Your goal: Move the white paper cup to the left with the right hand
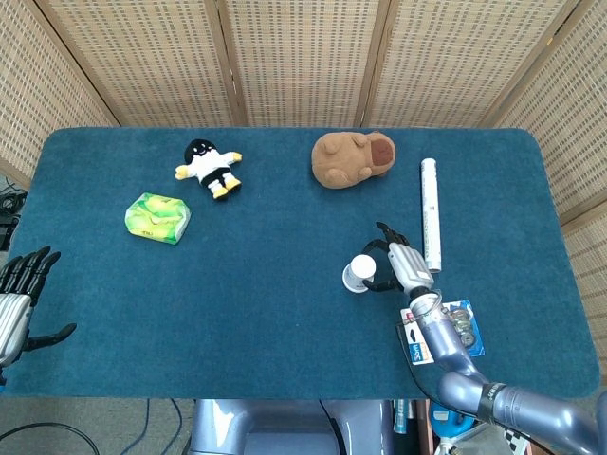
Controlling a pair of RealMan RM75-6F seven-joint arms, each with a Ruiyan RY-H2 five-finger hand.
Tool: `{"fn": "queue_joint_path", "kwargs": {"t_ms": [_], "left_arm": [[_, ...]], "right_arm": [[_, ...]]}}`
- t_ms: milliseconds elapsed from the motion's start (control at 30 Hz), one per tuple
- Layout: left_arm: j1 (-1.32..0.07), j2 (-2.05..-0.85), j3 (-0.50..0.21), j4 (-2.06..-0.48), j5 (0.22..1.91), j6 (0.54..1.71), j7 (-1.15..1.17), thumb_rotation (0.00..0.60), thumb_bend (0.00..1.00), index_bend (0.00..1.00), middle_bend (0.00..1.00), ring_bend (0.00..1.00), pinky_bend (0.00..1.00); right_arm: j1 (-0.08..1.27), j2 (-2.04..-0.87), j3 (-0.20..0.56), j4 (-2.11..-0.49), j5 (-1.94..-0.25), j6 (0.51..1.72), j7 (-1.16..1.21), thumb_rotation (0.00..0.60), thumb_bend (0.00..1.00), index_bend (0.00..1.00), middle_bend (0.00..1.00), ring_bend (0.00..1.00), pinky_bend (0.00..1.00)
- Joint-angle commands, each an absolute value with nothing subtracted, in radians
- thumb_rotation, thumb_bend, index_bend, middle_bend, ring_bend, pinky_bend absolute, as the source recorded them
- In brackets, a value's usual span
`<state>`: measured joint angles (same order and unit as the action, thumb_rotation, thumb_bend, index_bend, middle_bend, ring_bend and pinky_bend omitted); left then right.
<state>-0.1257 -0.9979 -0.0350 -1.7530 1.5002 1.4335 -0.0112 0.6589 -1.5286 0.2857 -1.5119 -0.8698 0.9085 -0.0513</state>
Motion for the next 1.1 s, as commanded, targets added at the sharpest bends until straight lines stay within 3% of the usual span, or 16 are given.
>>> {"fn": "queue_joint_path", "kwargs": {"t_ms": [33,500,800,1000,1100], "left_arm": [[-0.126,-0.997,-0.035,-1.753,1.5,1.433,-0.013,0.6,0.17,0.0,0.0,0.0,0.0],[-0.128,-0.999,-0.034,-1.752,1.5,1.43,-0.01,0.6,0.17,0.0,0.0,0.0,0.0],[-0.127,-1.001,-0.032,-1.755,1.501,1.432,-0.001,0.6,0.17,0.0,0.0,0.0,0.0],[-0.126,-1.001,-0.032,-1.755,1.501,1.433,-0.002,0.6,0.17,0.0,0.0,0.0,0.0],[-0.126,-1.001,-0.032,-1.755,1.502,1.434,-0.003,0.6,0.17,0.0,0.0,0.0,0.0]], "right_arm": [[0.659,-1.53,0.286,-1.511,-0.868,0.91,-0.051,0.6,0.37,0.45,0.0,0.0,0.0],[0.652,-1.503,0.295,-1.562,-0.903,0.929,-0.03,0.6,0.39,0.47,0.0,0.0,0.0],[0.635,-1.438,0.297,-1.674,-0.982,0.956,-0.004,0.6,0.39,0.47,0.0,0.0,0.0],[0.633,-1.432,0.283,-1.691,-1.038,0.972,-0.003,0.6,0.39,0.47,0.0,0.0,0.0],[0.639,-1.444,0.241,-1.638,-1.155,1.014,-0.064,0.6,0.41,0.47,0.0,0.0,0.0]]}}
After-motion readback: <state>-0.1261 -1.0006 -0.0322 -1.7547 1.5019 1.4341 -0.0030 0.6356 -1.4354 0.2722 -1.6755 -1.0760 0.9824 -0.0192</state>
